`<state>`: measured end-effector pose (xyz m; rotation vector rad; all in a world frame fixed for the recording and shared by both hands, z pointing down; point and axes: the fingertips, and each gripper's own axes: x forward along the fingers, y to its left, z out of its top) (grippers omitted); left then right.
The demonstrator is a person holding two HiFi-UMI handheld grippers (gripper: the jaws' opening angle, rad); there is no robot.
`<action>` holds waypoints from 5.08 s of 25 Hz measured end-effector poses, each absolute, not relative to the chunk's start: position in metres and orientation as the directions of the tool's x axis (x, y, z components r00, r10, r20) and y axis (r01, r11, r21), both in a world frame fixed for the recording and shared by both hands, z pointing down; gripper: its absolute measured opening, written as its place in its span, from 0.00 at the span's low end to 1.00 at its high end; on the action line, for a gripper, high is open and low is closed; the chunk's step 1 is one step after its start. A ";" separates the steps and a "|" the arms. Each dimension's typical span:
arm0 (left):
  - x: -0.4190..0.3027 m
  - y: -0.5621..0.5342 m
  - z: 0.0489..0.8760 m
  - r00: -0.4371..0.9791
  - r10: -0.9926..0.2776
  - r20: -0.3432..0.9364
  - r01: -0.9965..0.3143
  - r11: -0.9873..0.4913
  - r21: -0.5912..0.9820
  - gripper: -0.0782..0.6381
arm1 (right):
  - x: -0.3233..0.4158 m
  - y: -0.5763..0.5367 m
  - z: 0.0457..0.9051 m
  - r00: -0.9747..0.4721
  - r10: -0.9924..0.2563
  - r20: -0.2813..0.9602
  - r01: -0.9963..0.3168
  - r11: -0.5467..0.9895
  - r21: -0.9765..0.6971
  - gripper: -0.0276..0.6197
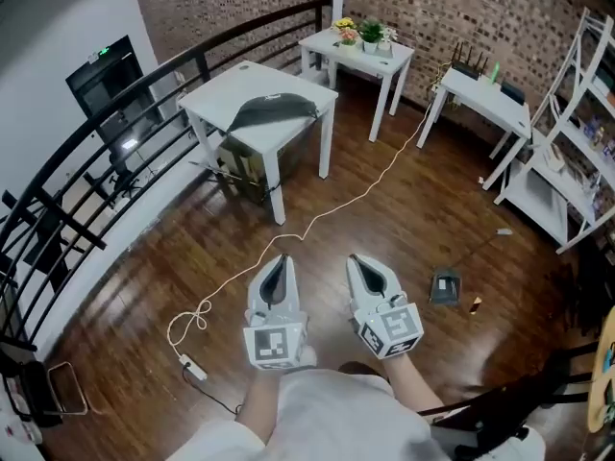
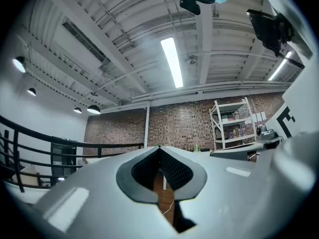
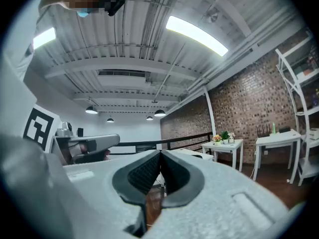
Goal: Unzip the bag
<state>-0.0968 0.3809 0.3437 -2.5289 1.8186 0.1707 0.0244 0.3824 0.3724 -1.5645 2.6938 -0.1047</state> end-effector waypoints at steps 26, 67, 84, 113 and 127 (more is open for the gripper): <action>-0.045 -0.016 0.371 0.302 -0.953 -0.008 -0.953 -0.302 0.035 0.13 | 0.087 -0.038 0.385 -0.505 -0.863 0.015 -0.858 0.500 -0.122 0.02; -0.032 -0.402 0.625 0.443 -0.738 0.509 -0.896 -0.353 0.269 0.13 | 0.039 -0.473 0.671 -0.576 -0.557 0.599 -0.783 0.587 -0.207 0.30; -0.017 -0.403 0.687 0.456 -0.642 0.616 -0.890 -0.314 0.331 0.13 | 0.004 -0.489 0.737 -0.734 -0.297 0.611 -0.650 0.569 -0.504 0.17; -0.031 -0.435 0.707 0.432 -0.639 0.636 -0.832 -0.011 0.554 0.14 | 0.008 -0.482 0.688 -0.753 -0.302 0.585 -0.649 0.486 -0.585 0.13; -0.125 -0.411 0.714 0.349 -0.613 0.709 -0.930 -0.130 0.345 0.14 | 0.013 -0.484 0.694 -0.726 -0.347 0.594 -0.686 0.433 -0.585 0.13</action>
